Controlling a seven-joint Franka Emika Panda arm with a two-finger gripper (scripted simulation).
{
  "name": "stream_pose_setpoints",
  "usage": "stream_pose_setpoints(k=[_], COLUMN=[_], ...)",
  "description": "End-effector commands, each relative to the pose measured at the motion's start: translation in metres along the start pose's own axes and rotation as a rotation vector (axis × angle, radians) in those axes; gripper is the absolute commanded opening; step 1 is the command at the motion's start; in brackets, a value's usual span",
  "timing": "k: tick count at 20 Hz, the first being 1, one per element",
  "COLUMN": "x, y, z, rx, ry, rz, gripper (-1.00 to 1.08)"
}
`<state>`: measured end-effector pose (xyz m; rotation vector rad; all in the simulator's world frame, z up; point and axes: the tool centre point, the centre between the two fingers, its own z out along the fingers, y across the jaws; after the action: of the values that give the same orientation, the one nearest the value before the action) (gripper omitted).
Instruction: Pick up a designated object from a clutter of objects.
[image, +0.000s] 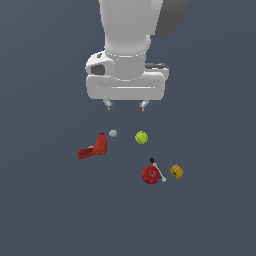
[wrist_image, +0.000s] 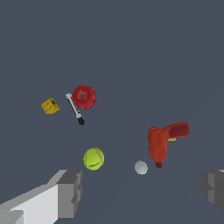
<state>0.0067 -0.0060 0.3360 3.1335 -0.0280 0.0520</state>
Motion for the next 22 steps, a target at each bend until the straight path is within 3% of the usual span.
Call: stream_pose_setpoints(k=[1,12,22], x=[-0.001,-0.013,-0.052], y=[-0.002,-0.024,-0.055], z=[0.007,0.078,0.173], rx=[-0.001,-0.005,0.0], ry=[-0.002,-0.01,-0.022], rz=[-0.012,-0.139,-0.33], gripper=[1.0,1.0,1.0])
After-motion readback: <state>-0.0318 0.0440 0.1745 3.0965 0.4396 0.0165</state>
